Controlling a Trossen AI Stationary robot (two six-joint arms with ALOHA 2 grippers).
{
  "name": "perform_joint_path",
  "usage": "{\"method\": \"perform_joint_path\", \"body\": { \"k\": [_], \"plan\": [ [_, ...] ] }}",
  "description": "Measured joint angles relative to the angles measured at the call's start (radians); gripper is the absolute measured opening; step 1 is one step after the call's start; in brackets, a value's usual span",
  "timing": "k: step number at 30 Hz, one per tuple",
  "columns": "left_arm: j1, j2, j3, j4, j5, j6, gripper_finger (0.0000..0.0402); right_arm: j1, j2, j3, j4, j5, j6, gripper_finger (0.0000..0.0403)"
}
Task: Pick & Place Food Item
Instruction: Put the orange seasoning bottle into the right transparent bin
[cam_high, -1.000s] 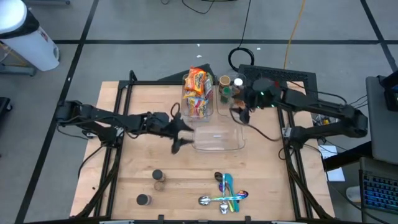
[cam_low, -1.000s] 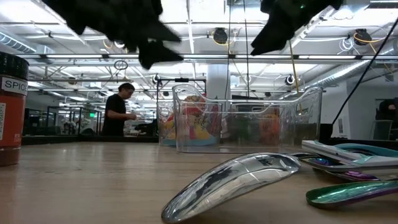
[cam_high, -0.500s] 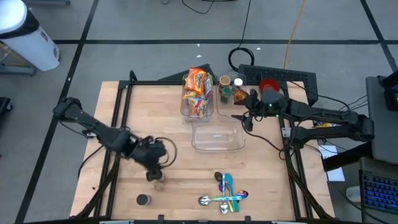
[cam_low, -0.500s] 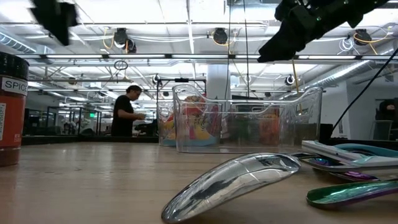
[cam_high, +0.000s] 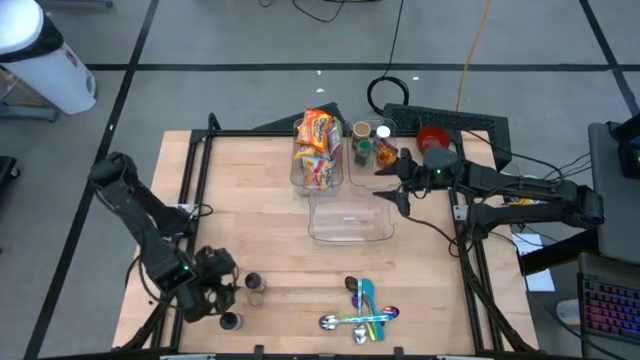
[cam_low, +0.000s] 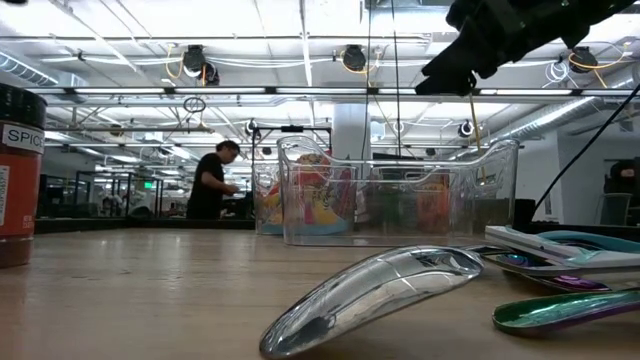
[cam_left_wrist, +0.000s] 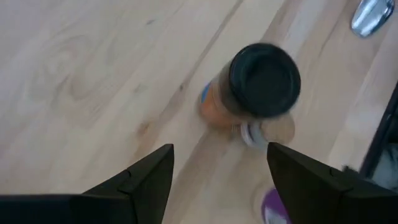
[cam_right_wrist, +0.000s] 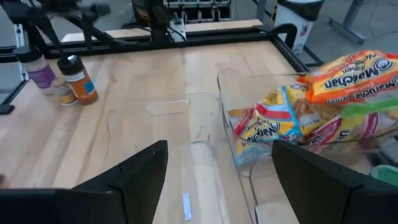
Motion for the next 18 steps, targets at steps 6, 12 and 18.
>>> {"method": "perform_joint_path", "body": {
  "k": [6, 12, 18],
  "plan": [
    [-0.008, 0.0, -0.157, 0.224, -0.016, 0.011, 0.0266, 0.023, 0.0, 0.0, 0.022, 0.0, 0.0, 0.0279],
    [0.012, 0.0, -0.272, 0.353, -0.057, 0.006, 0.0266, 0.039, 0.0, 0.0, 0.021, 0.001, -0.004, 0.0279],
    [0.013, 0.0, -0.366, 0.594, -0.179, 0.158, 0.0266, 0.039, 0.0, 0.0, 0.022, 0.002, -0.004, 0.0279]
  ]
}}
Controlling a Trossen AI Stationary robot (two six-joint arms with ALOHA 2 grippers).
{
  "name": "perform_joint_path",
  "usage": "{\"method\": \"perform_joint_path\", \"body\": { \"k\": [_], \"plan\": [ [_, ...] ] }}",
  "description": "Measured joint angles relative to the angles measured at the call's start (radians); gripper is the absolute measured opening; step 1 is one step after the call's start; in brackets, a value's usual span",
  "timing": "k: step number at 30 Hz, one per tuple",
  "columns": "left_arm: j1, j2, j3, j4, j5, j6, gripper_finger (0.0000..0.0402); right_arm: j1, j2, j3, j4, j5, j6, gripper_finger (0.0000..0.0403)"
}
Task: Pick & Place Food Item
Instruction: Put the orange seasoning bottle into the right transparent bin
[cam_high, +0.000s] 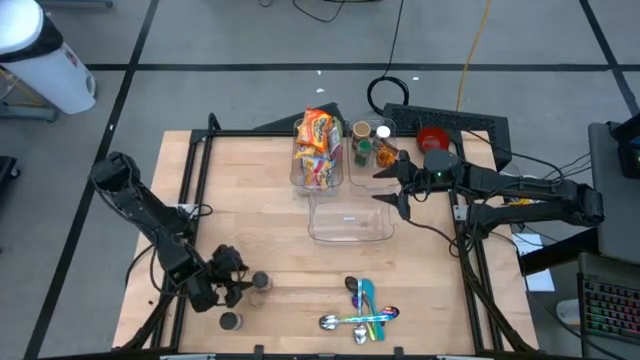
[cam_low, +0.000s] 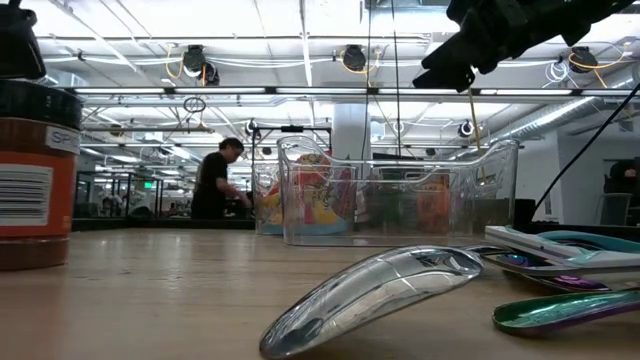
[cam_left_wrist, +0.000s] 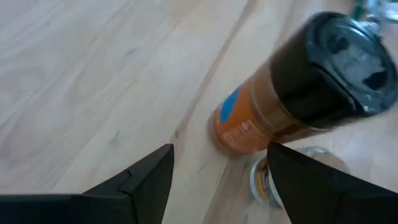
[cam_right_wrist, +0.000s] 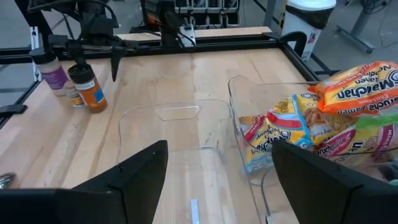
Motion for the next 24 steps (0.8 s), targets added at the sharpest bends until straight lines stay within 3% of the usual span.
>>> {"method": "perform_joint_path", "body": {
  "k": [4, 11, 19, 24],
  "plan": [
    [0.0, 0.0, -0.059, 0.158, -0.06, 0.152, 0.0266, 0.0, 0.0, 0.0, 0.006, 0.0, 0.0, 0.0279],
    [0.031, 0.0, -0.118, 0.288, -0.161, 0.333, 0.0266, 0.0, 0.0, 0.0, 0.007, 0.028, 0.0, 0.0279],
    [0.109, 0.025, -0.119, 0.404, -0.089, 0.476, 0.0266, 0.0, 0.0, 0.001, 0.007, 0.054, 0.003, 0.0279],
    [0.112, 0.105, -0.119, 0.476, -0.02, 0.467, 0.0266, 0.0, 0.0, 0.002, 0.007, 0.054, 0.003, 0.0279]
  ]
}}
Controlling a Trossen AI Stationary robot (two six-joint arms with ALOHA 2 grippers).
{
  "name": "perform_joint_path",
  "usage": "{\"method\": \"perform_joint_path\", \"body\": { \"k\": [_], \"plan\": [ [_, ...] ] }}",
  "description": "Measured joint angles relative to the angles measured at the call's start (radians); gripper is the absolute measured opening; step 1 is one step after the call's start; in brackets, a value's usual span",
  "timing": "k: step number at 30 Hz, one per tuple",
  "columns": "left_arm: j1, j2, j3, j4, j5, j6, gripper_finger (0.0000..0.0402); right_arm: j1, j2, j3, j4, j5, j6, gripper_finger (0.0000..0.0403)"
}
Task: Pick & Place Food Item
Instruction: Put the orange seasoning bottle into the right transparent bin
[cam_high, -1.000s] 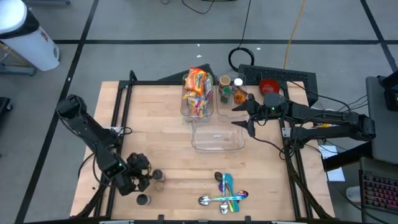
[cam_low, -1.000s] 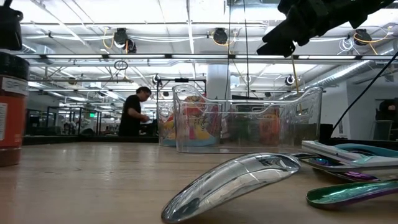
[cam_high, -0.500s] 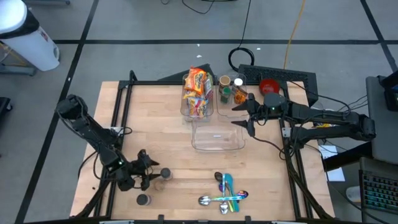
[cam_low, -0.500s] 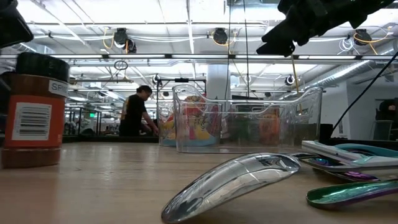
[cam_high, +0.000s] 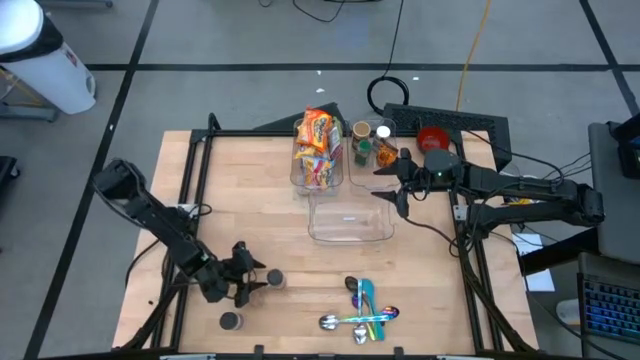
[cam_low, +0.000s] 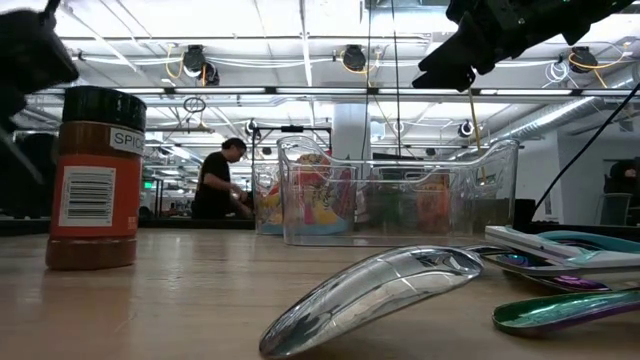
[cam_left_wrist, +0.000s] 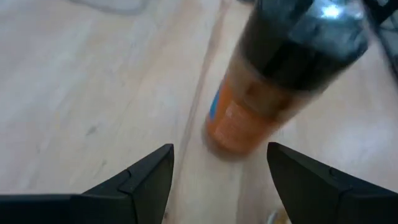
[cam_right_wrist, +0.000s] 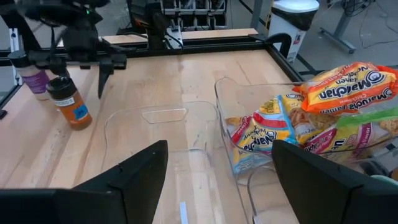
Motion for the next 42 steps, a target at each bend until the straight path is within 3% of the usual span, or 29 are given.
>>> {"method": "perform_joint_path", "body": {
  "k": [4, 12, 19, 24, 31, 37, 42],
  "plan": [
    [0.007, 0.09, 0.0, 0.101, -0.016, -0.003, 0.0266, 0.0, 0.0, 0.0, 0.0, 0.0, -0.001, 0.0279],
    [0.027, 0.259, 0.0, 0.407, -0.032, 0.181, 0.0266, 0.0, 0.0, 0.0, 0.006, 0.0, -0.002, 0.0279],
    [0.089, 0.341, 0.005, 0.533, -0.033, 0.308, 0.0266, 0.0, 0.0, 0.0, 0.055, -0.001, 0.0, 0.0279],
    [0.138, 0.343, 0.005, 0.557, -0.035, 0.37, 0.0252, 0.0, 0.0, 0.0, 0.06, -0.001, 0.0, 0.0279],
    [0.188, 0.341, 0.005, 0.61, -0.028, 0.449, 0.0152, 0.0, 0.0, 0.0, 0.06, -0.001, 0.018, 0.0279],
    [0.287, 0.254, 0.007, 0.663, -0.01, 0.406, 0.0149, 0.0, 0.0, 0.0, 0.06, -0.001, 0.019, 0.0279],
    [0.373, 0.129, 0.041, 0.619, 0.077, 0.536, 0.0149, 0.005, 0.0, 0.0, 0.061, -0.004, 0.02, 0.0279]
  ]
}}
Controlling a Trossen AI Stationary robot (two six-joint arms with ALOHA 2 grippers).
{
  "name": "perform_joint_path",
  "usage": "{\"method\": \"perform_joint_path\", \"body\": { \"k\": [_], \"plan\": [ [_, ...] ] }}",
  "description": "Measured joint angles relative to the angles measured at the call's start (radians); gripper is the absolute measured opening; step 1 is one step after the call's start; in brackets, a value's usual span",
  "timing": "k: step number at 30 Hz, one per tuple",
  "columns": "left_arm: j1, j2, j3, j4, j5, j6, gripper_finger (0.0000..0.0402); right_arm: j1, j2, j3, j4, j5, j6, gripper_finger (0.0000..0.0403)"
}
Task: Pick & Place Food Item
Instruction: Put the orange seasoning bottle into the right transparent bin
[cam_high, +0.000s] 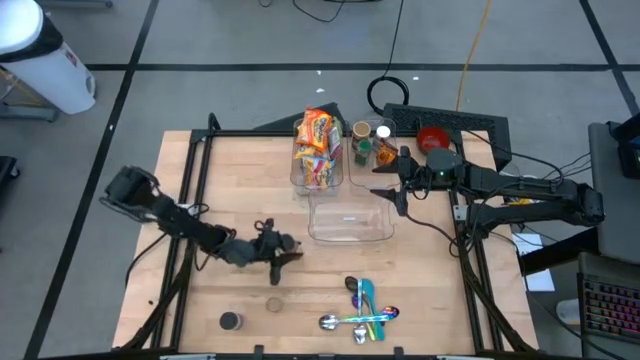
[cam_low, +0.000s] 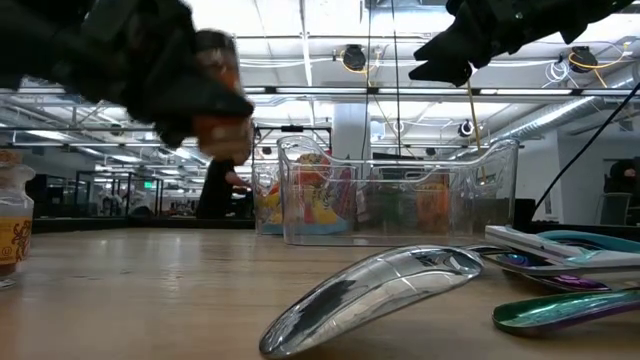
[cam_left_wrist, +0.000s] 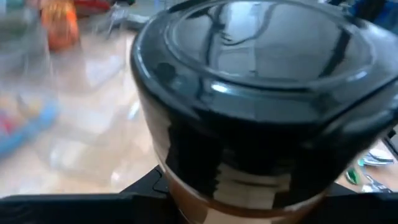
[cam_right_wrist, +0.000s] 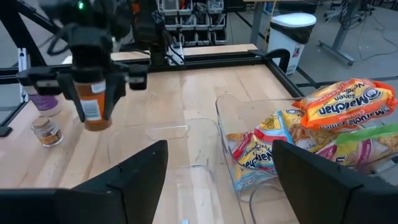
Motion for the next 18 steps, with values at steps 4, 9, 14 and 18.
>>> {"method": "perform_joint_path", "body": {
  "k": [4, 9, 14, 18],
  "plan": [
    [0.087, -0.061, 0.143, -0.257, 0.098, 0.113, 0.0149, 0.04, 0.001, 0.0, 0.018, 0.006, -0.027, 0.0279],
    [0.19, -0.026, 0.431, -0.709, 0.219, 0.125, 0.0149, 0.116, 0.001, 0.005, 0.054, 0.057, -0.034, 0.0279],
    [0.246, 0.065, 0.643, -0.874, 0.29, 0.168, 0.0149, 0.183, 0.036, 0.044, 0.04, 0.056, 0.006, 0.0279],
    [0.26, 0.148, 0.735, -0.907, 0.371, 0.24, 0.0149, 0.244, 0.112, 0.1, 0.017, 0.056, -0.039, 0.0282]
  ]
}}
